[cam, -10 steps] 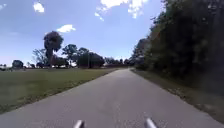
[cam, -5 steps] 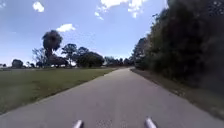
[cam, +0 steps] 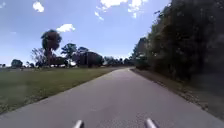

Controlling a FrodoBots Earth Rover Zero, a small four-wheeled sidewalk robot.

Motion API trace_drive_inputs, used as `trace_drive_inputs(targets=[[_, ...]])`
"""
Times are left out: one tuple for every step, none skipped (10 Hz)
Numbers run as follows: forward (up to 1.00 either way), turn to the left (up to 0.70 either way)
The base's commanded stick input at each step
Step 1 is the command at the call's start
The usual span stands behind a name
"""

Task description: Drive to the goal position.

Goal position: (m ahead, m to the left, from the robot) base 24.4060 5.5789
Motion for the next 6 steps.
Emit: trace_drive_inputs(targets=[[0.50,0.00],[0.50,-0.02],[0.50,-0.15],[0.50,-0.25],[0.50,-0.15],[0.50,0.00]])
